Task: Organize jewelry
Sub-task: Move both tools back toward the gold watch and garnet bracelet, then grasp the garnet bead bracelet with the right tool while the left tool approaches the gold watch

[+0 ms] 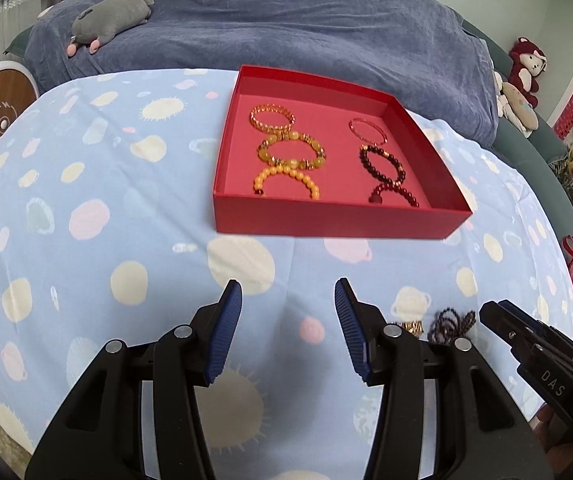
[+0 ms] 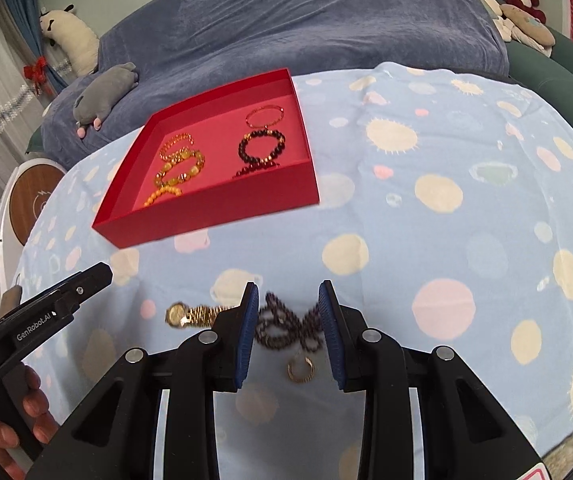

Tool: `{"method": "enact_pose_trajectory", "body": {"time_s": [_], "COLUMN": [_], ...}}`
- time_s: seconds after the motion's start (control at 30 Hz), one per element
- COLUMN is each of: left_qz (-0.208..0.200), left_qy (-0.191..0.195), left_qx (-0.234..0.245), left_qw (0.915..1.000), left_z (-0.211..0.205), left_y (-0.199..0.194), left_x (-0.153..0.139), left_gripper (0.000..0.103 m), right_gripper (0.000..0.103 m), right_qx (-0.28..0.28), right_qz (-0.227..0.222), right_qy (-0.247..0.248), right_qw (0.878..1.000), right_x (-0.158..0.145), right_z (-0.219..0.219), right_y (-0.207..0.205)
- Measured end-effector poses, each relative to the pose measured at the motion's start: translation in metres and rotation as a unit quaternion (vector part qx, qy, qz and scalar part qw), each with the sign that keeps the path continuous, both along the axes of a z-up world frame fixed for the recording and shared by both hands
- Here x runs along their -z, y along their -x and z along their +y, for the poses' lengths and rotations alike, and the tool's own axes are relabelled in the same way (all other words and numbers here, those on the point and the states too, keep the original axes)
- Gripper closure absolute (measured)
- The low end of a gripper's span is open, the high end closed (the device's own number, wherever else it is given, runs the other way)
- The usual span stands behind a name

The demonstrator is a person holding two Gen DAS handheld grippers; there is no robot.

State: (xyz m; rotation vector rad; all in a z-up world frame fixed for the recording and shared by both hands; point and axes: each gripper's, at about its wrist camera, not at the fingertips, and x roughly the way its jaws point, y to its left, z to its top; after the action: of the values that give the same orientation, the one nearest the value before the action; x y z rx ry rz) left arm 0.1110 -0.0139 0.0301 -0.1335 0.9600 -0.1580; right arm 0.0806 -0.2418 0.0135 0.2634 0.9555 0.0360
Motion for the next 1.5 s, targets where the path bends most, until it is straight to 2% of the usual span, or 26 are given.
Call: {"method": "enact_pose_trajectory", "body": {"time_s": [0.4,1.07,1.1,1.17,1.23,1.27,1.5], "left_qz": [0.018,0.033,0.033,0.033,0.032,0.031,0.026], "left_qy": [0.0,0.006,0.005,0.006,0.008,0.009,0.009], "left_qx": [0.01,0.025,0.027,0.031,0.034,0.036,0.054], "left_qw": [0.9998,0.9991,0.9991,0.999,0.9989,0.9988,0.9981], "left_z": [-0.01,-0.02,-0.021,-0.023,-0.025,-0.026,-0.039], "left_y": [0.027,0.033,0.034,0.033,0.032,0.031,0.02], "left_x": [0.014,0.025,0.025,0.025,0.025,0.025,0.025], "left_gripper": [0.057,0.057,0.057,0.057,0.057,0.057,0.057], "right_gripper": [0.072,0.072,0.073,0.085,0.088,0.093,0.094], "right_qx": [0.005,0.001,0.001,-0.003,-0.001,0.0,0.024], "right_qz": [0.025,0.034,0.032,0.033,0.03,0.028,0.023], "right_qy": [-0.005,-0.004,-0.004,-0.009,-0.009,-0.01,-0.032], "right_qw": [1.0,0.999,0.999,0.999,1.0,1.0,0.999], "right_x": [0.021,0.038,0.038,0.038,0.035,0.034,0.029], "right_z": [-0.004,0.001,0.001,0.0,-0.002,-0.004,-0.02], "right_y": [0.024,-0.011,-0.011,-0.012,-0.01,-0.009,0.006]}}
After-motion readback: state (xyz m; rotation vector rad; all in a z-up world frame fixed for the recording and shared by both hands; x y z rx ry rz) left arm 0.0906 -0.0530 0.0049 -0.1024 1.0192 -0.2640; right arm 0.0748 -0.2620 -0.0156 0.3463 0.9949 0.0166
